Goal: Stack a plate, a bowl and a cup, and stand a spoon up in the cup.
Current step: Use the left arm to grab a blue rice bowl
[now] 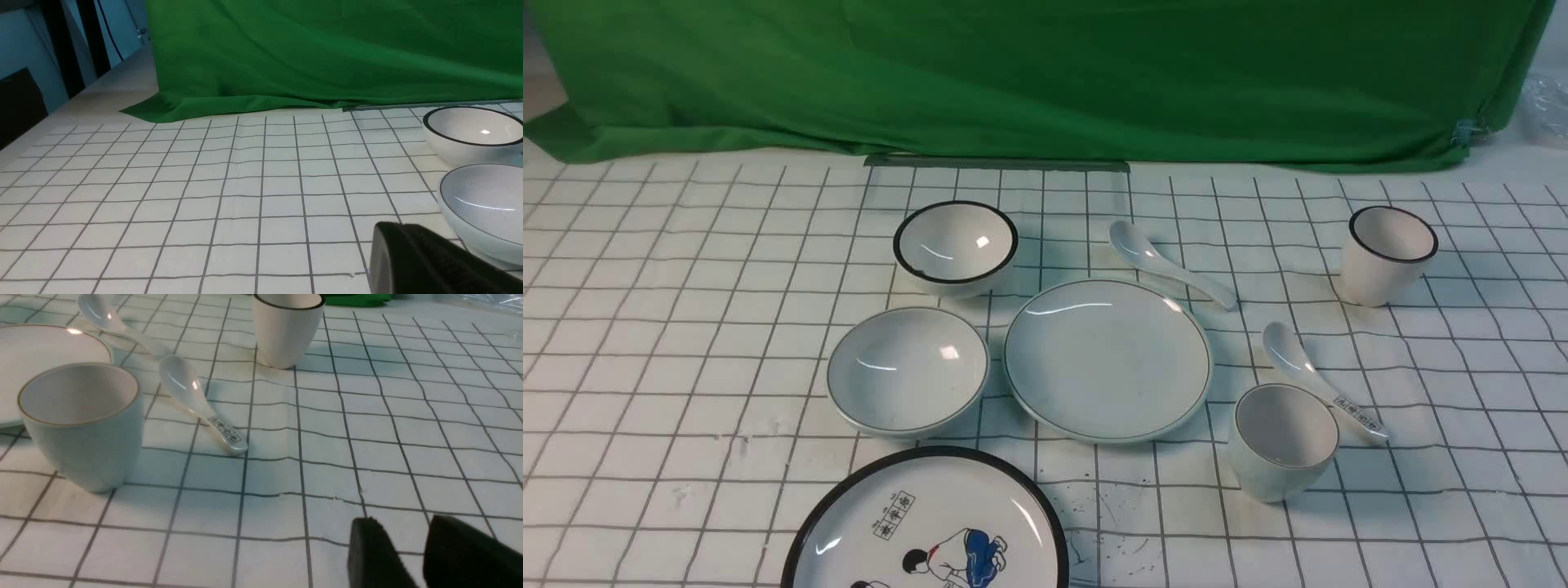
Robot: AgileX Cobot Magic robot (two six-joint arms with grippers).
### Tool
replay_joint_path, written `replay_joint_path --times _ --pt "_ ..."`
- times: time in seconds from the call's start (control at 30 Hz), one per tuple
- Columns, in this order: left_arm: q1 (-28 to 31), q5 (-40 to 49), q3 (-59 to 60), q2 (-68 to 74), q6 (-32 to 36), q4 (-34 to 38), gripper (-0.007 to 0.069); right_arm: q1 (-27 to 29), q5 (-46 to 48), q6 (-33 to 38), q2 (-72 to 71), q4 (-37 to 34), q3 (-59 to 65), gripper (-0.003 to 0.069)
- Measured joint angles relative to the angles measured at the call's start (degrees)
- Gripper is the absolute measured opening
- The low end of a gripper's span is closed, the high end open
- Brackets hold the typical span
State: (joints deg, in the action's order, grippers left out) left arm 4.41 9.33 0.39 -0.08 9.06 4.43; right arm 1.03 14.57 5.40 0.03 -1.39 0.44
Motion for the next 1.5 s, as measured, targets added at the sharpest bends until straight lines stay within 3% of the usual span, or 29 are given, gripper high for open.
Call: replay_joint_path --times 0.2,0.3,0.47,0.63,0.73,0.77,0.87,0.9,0.93,1.0,1.07,1.13,1.3,1.43,1.5 --pt "0.0 -0.6 0.0 0.0 -0.1 -0.7 0.0006 0.0 0.0 0.0 0.0 0.0 0.0 0.0239" --pt "0.0 -4.5 0.0 0.0 -3.6 3.1 0.0006 0.0 0.0 0.0 0.0 0.0 0.0 0.0239" --pt "0.0 -17.2 0.0 0.0 -15.5 15.2 0.0006 0.0 0.0 0.0 0.0 0.0 0.0 0.0239" --pt "0.0 -23.1 0.0 0.0 -17.8 16.2 0.0006 0.0 -0.8 0.0 0.0 0.0 0.0 0.0239" --pt "0.0 -28.1 0.0 0.0 -22.5 16.5 0.0006 0.0 -2.2 0.0 0.0 0.0 0.0 0.0239" --pt "0.0 -32.8 0.0 0.0 -28.4 15.9 0.0006 0.0 -2.8 -0.3 0.0 -0.1 0.0 0.0239" --pt "0.0 -38.6 -0.9 0.0 -34.9 13.4 0.0006 0.0 -5.9 -4.1 0.0 -2.5 0.0 0.0239" --pt "0.0 -38.5 -3.2 0.0 -37.7 11.7 0.0006 0.0 -10.0 -10.7 0.0 -5.7 0.0 0.0239" --pt "0.0 -33.8 -9.6 0.9 -41.7 8.7 0.0006 0.0 -15.2 -19.2 0.0 -9.7 0.0 0.0239" --pt "0.0 -19.7 -21.2 5.3 -43.6 3.5 0.0006 0.0 -21.0 -31.0 0.0 -12.2 0.0 0.0239" --pt "0.0 -3.6 -30.9 11.7 -41.8 0.7 0.0006 0.0 -24.4 -36.5 0.0 -12.9 0.0 0.0239" --pt "0.0 10.7 -39.3 18.8 -35.0 1.4 0.0006 0.0 -25.6 -37.4 0.0 -13.3 0.0 0.0239" --pt "0.0 32.9 -50.5 35.1 -19.8 10.0 0.0006 0.0 -26.7 -37.9 0.0 -13.5 0.0 0.0239" --pt "0.0 38.9 -52.7 45.7 -10.8 15.4 0.0006 -0.4 -24.6 -40.3 0.0 -13.5 -0.2 0.0232" --pt "0.0 40.4 -52.8 52.0 -6.6 17.1 0.0006 -1.8 -18.9 -40.3 0.0 -13.4 -2.7 0.021"
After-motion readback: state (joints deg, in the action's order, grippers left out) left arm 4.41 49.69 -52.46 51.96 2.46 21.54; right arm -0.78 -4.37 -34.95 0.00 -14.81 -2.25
